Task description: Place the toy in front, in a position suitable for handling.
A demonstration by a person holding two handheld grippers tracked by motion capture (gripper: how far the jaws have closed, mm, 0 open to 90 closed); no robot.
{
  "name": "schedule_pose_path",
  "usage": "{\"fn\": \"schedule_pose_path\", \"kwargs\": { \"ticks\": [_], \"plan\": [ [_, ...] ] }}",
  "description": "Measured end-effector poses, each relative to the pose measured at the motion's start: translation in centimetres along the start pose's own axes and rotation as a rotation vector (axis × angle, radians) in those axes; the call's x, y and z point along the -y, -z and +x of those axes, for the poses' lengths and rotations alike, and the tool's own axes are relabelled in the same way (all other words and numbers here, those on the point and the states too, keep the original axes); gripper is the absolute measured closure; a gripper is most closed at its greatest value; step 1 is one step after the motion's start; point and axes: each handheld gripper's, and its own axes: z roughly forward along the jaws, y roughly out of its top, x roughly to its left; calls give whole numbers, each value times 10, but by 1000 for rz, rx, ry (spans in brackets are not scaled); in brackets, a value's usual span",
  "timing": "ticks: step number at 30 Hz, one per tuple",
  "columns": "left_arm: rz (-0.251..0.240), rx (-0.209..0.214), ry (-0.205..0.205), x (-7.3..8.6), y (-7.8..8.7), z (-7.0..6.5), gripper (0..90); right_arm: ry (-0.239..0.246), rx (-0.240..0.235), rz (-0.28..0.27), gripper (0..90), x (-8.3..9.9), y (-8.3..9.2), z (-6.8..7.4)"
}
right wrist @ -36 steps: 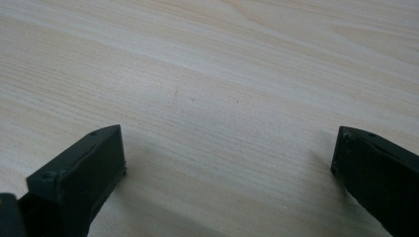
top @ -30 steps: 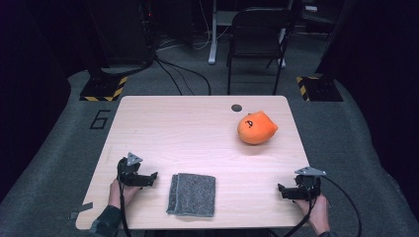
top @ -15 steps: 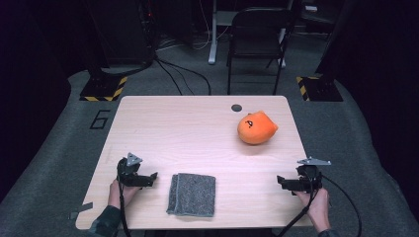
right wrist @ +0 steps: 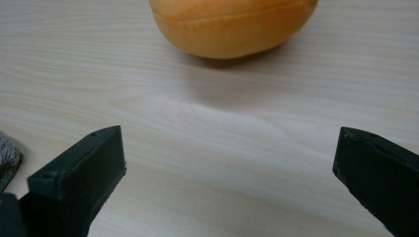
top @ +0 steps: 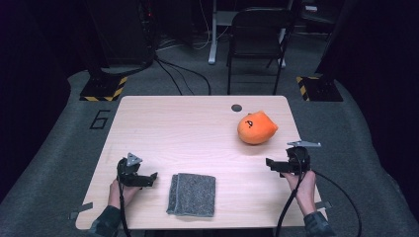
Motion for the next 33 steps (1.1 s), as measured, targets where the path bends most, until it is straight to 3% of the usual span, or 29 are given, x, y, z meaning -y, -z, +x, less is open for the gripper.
{"fn": "schedule_pose_path", "kwargs": {
  "ticks": [4, 6, 11, 14, 17, 23, 25, 33],
  "plan": [
    [-1, -5, 2, 0, 0, 0, 3, -2, -13, -11, 0, -18, -11, 5],
    [-2, -7, 4, 1, 0, 0, 3, -25, -22, -17, 0, -26, -15, 6],
    [-2, -5, 5, 1, 0, 0, 3, -8, 12, -12, 0, -46, -28, 9],
    [-2, -5, 5, 1, 0, 0, 4, -38, 7, -4, 0, -64, -39, 10],
    [-2, -5, 5, 1, 0, 0, 3, -36, 28, 9, 0, -73, -47, 11],
    [-2, -5, 4, 1, 0, 0, 3, -80, 43, 32, 0, -88, -60, 11],
    [-1, -3, 0, 1, 0, 0, 3, -71, 51, 26, 0, -92, -62, 11],
    [-3, -1, 3, 1, 0, 0, 4, -113, 55, 35, 0, -108, -76, 12]
  ]
}}
